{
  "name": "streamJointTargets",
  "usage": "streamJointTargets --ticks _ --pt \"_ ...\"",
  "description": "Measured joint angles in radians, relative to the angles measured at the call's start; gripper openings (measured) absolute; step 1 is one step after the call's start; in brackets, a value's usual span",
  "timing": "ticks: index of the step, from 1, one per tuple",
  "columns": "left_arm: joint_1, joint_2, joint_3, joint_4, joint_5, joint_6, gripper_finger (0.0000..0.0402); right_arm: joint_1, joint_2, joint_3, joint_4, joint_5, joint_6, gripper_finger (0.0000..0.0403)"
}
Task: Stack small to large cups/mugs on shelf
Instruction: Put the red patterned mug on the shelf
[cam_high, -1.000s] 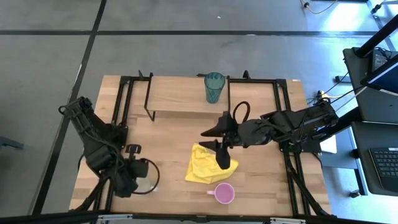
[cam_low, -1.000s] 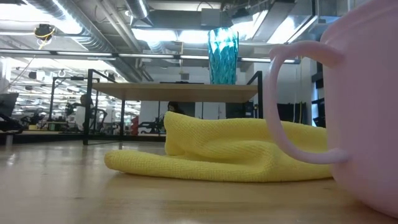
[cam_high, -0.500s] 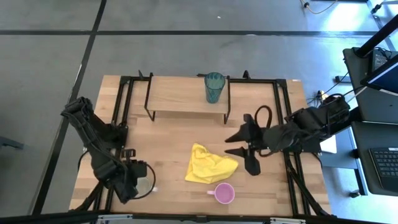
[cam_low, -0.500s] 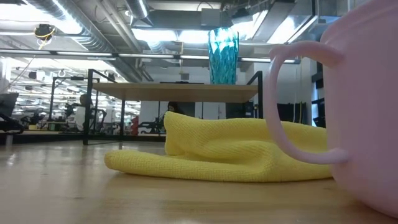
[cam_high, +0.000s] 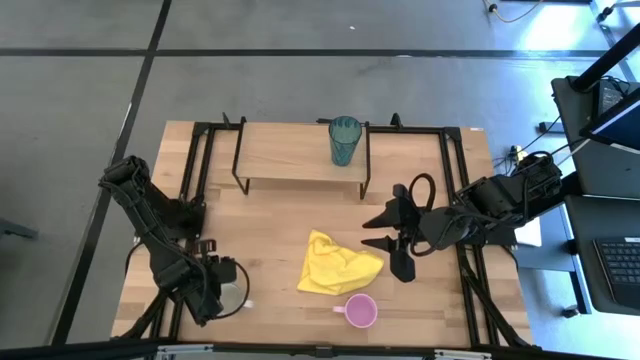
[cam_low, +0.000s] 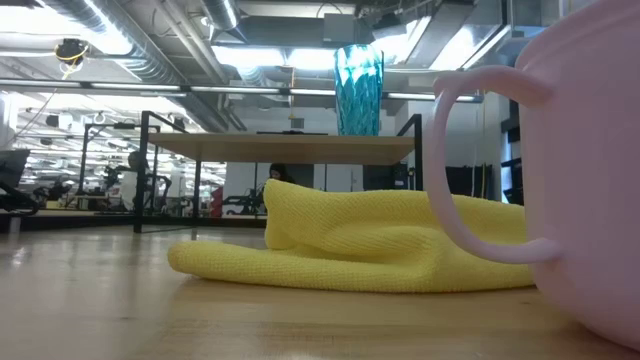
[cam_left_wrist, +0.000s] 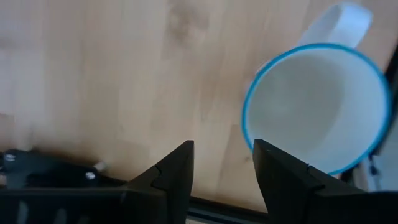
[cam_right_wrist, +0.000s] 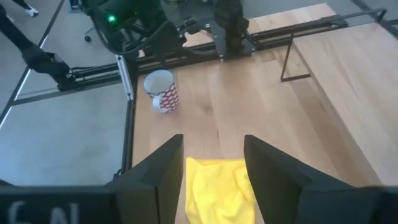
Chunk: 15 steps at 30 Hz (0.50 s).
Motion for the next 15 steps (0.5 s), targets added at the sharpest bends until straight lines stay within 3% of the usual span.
streamJointTargets --ticks 15 --pt "-0.014 0.060 0.000 0.055 -0.032 0.000 0.0160 0.019 0.050 0.000 -0.057 -0.023 0.073 0.0170"
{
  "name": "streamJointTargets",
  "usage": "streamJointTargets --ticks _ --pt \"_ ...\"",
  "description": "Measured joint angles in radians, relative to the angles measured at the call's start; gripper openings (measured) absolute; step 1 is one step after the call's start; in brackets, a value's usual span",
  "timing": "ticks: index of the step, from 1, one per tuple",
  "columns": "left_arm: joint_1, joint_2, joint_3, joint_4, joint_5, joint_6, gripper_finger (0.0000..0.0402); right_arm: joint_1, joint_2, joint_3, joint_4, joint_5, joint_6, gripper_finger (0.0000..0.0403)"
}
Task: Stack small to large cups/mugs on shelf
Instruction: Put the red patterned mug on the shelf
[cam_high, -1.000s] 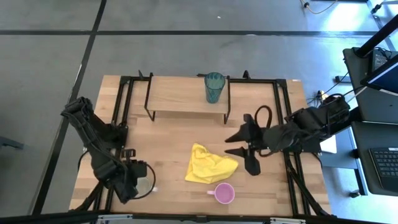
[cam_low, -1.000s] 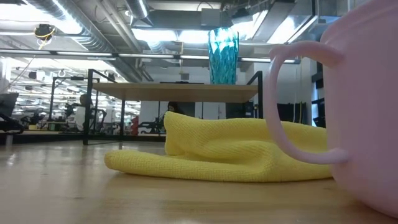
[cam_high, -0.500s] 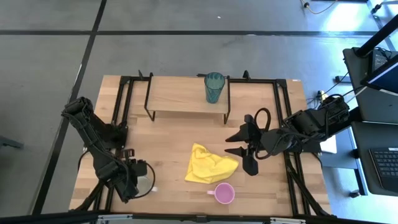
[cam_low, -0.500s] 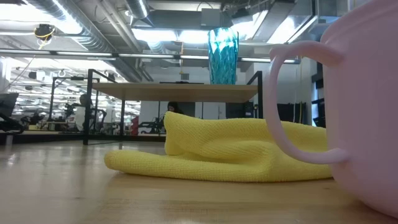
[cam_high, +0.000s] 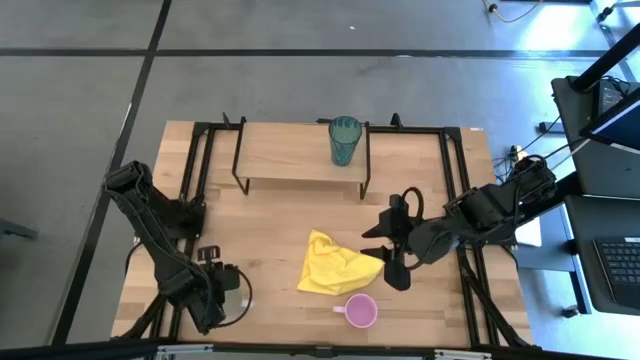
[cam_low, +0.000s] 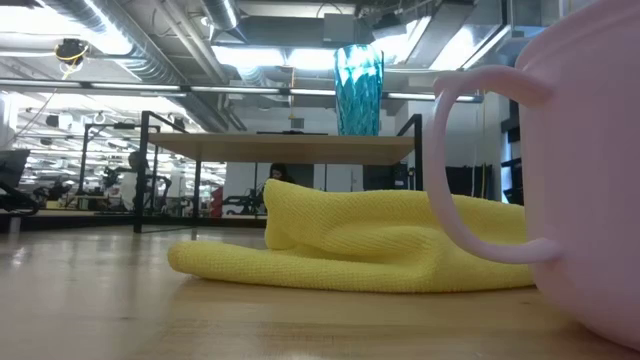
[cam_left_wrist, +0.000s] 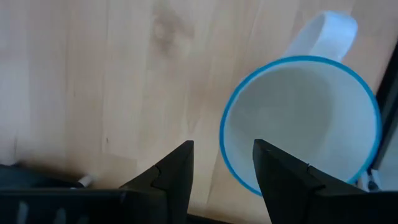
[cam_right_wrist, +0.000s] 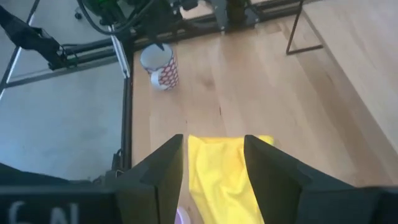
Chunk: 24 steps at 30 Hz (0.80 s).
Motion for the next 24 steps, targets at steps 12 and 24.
streamJointTargets --ticks 12,24 --pt "0.001 0.007 -0.095 0.118 0.019 0.001 0.0160 0.007 0.026 -0.001 0.006 -0.012 0.028 0.0170" --pt "0.027 0.007 -0.126 0.144 0.032 0.029 0.0126 0.008 0.026 -0.001 0.005 -0.011 0.033 0.0170"
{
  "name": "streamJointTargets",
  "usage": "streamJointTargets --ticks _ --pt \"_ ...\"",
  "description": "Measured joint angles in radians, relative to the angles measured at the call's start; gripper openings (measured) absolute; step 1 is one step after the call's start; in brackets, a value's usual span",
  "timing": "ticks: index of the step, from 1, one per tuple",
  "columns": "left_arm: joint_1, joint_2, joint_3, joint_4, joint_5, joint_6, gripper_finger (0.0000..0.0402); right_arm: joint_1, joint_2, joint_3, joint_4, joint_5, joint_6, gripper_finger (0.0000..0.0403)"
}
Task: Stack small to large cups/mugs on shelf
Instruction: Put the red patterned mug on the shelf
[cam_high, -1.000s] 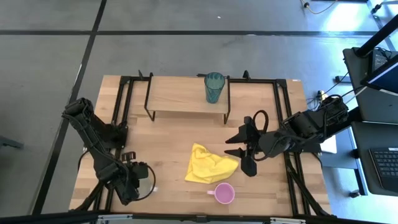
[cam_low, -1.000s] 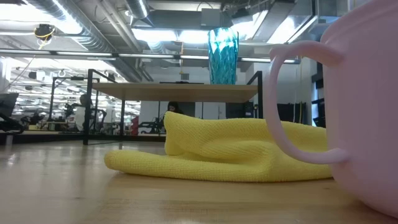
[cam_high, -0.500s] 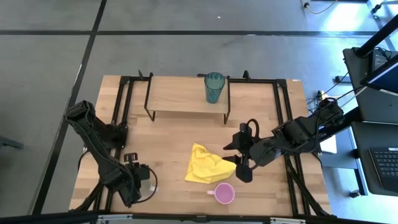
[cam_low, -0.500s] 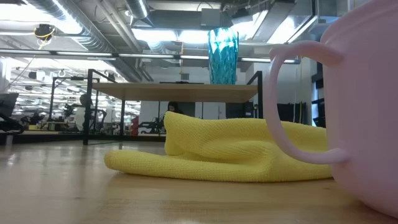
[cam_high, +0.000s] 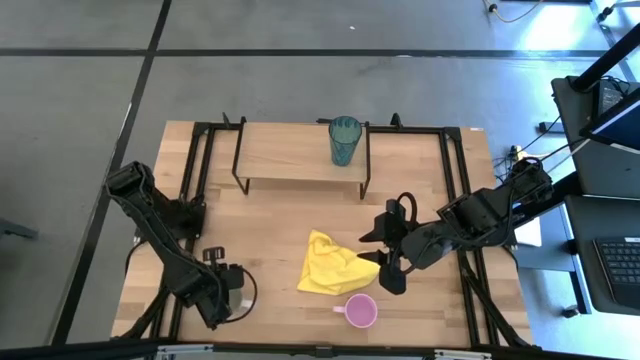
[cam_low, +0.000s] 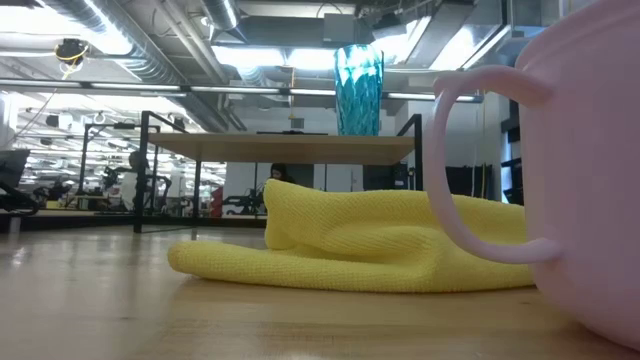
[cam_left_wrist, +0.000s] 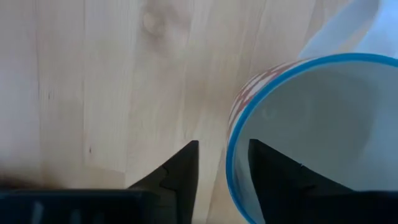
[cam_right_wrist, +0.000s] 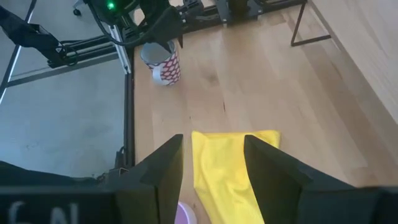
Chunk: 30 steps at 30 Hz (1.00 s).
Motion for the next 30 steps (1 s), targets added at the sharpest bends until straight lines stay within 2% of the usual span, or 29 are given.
streamJointTargets --ticks 9,14,21,26,30 --pt "0.022 -0.005 0.001 0.008 0.008 0.003 0.0015 0.000 0.000 0.000 -0.009 0.008 0.000 0.0170" --pt "0.041 -0.003 0.000 0.018 0.014 0.017 0.0025 0.000 0.000 0.000 -0.011 0.009 0.002 0.0170" --pt "0.065 -0.008 0.000 0.035 0.024 0.051 0.0014 0.000 0.000 0.000 -0.033 0.009 0.036 0.0170" --pt "0.084 -0.041 -0.001 0.025 -0.006 0.077 0.0014 0.006 0.000 0.000 -0.077 0.010 0.063 0.0170" --pt "0.118 -0.073 0.059 -0.037 -0.008 0.151 0.0013 0.009 0.000 0.000 -0.105 0.009 0.078 0.0170"
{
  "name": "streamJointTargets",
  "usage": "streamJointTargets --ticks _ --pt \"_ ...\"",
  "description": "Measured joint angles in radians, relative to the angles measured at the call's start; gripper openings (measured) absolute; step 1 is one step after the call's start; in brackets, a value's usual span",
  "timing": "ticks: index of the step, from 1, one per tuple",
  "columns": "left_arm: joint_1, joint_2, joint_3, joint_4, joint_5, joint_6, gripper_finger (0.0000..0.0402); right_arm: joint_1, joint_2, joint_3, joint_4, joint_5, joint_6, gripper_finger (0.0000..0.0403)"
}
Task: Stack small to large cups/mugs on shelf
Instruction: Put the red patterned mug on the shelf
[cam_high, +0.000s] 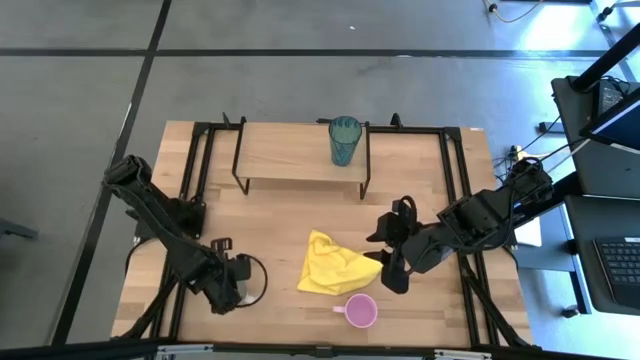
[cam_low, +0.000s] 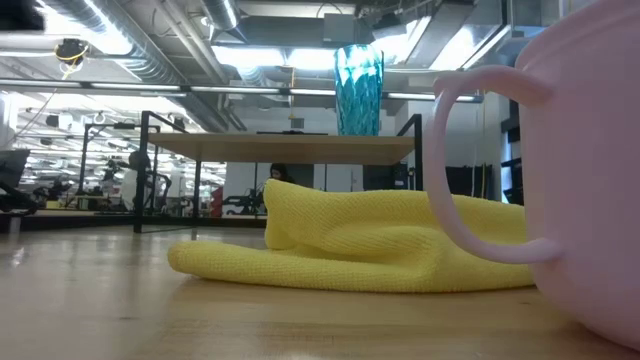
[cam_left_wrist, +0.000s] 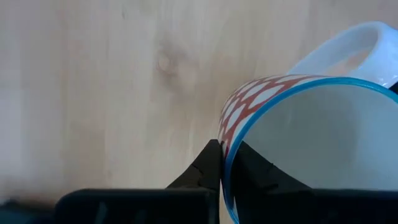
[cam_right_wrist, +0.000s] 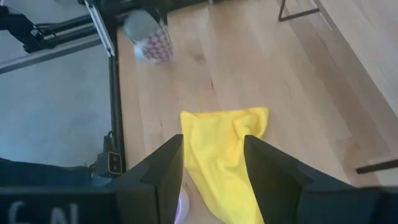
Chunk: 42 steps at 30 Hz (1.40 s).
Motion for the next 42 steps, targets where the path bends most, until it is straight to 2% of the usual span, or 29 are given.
streamJointTargets --ticks 3,7,12,18,22,26,32,35,37,39,42 --pt "0.042 -0.016 0.114 -0.067 -0.008 0.108 0.0013 0.001 0.000 0.000 -0.020 0.001 0.001 0.0170" --pt "0.123 -0.017 0.320 -0.245 -0.018 0.314 0.0013 0.001 0.000 0.000 -0.030 0.000 0.001 0.0170" --pt "0.286 -0.012 0.557 -0.464 -0.106 0.643 0.0013 0.002 0.000 0.000 -0.044 0.000 0.000 0.0170" --pt "0.532 0.014 0.727 -0.453 -0.136 1.162 0.0013 0.018 -0.006 0.000 -0.066 0.000 0.021 0.0170" --pt "0.691 0.053 0.782 -0.432 -0.146 1.411 0.0013 0.055 -0.027 0.000 -0.070 0.000 0.063 0.0170" --pt "0.813 0.097 0.799 -0.445 -0.098 1.612 0.0013 0.094 -0.054 0.000 -0.070 0.015 0.140 0.0160" --pt "0.971 0.185 0.805 -0.400 -0.099 1.845 0.0013 0.127 -0.063 0.001 -0.071 0.117 0.210 0.0128" --pt "1.043 0.204 0.805 -0.306 -0.087 1.892 0.0013 0.118 -0.063 0.001 -0.075 0.203 0.250 0.0115" --pt "1.096 0.195 0.805 -0.220 -0.026 1.884 0.0013 0.112 -0.063 0.001 -0.074 0.287 0.286 0.0111" --pt "1.134 0.185 0.807 -0.204 0.041 1.864 0.0013 0.111 -0.063 0.001 -0.078 0.364 0.310 0.0111" --pt "1.178 0.189 0.807 -0.194 0.073 1.860 0.0013 0.107 -0.063 0.001 -0.088 0.440 0.342 0.0112"
